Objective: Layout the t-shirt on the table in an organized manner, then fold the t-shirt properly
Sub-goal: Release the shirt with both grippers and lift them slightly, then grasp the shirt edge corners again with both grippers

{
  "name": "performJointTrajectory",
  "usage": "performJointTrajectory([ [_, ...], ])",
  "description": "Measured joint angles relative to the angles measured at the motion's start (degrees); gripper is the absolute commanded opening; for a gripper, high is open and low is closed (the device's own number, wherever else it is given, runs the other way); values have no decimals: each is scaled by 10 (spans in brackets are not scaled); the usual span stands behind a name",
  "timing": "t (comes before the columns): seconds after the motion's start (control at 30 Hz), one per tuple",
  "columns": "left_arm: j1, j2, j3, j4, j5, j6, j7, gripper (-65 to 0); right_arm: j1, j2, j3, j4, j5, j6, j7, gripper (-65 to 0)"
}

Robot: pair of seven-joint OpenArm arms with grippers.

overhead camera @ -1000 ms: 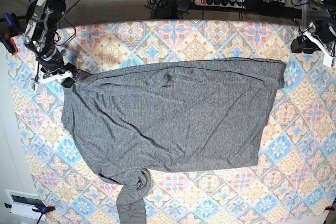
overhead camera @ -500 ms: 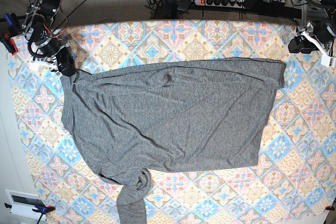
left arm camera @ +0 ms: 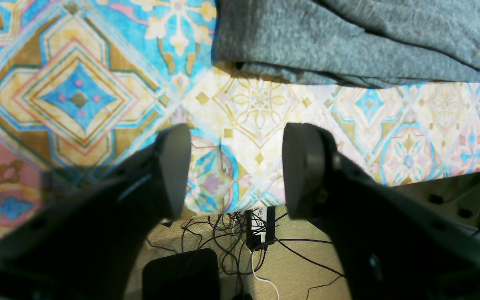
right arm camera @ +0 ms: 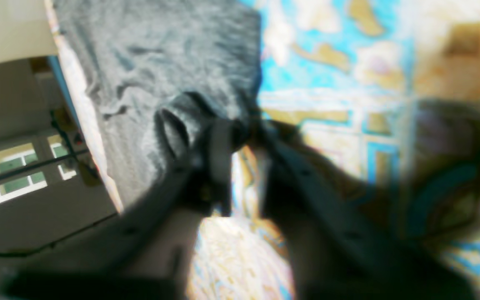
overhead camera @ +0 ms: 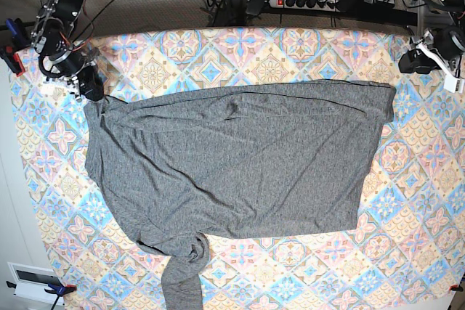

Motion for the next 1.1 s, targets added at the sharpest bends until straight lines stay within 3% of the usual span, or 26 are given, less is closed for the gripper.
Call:
performJointTrajectory([
  [0.1,-13,3,0,0,30,0,1,-304,0,0,-1,-1,-2,0,-1,-638],
  [0.33,-65,55,4,-1,100,0,-2,-304,0,0,-2,-1,-2,0,-3,-647],
  [0.6,-92,84,0,-12,98,0,2,-304,0,0,-2,-1,-2,0,-3,-647],
  [0.83,-92,64,-2,-148,8,-2,-7,-304,0,0,-2,-1,-2,0,-2,-647],
  [1.1,-95,53,-18,-155,21,2,-52,-304,0,0,-2,-1,-2,0,-4,-647],
])
